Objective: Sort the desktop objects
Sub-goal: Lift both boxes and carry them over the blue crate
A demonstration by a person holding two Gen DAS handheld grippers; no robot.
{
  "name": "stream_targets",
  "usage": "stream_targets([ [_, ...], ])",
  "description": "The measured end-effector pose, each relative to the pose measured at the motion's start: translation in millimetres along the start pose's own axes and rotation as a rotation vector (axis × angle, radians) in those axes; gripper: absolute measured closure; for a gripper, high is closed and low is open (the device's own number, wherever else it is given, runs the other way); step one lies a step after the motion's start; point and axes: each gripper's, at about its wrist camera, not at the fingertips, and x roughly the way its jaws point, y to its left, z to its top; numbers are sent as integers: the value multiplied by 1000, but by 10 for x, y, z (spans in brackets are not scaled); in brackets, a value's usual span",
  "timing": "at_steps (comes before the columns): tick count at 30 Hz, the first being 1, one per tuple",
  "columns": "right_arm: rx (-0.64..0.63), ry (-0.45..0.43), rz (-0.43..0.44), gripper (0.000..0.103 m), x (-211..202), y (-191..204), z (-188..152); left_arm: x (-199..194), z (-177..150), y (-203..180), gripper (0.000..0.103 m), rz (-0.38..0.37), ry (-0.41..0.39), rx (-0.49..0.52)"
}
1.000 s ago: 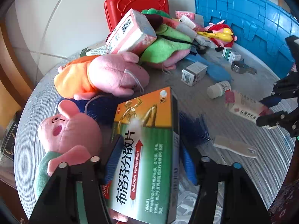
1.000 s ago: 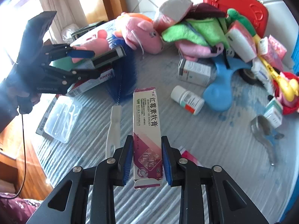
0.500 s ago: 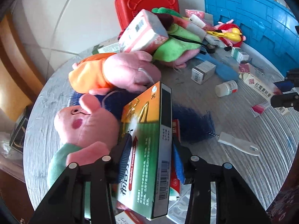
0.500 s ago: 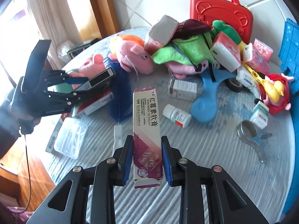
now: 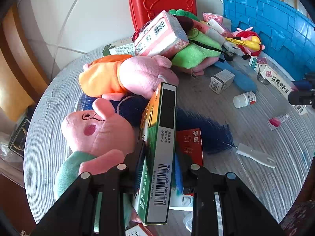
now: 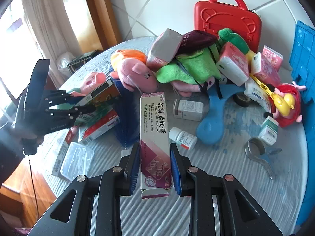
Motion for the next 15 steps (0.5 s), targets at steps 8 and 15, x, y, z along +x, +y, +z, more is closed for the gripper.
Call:
stream_targets([
  [8,11,-60,-32,75,-224,-5,40,-284,42,68,84,53,-48,-57],
  [15,-8,-131,-61,75,-523,43,121,-542,280,-42,84,45,-123,-52],
])
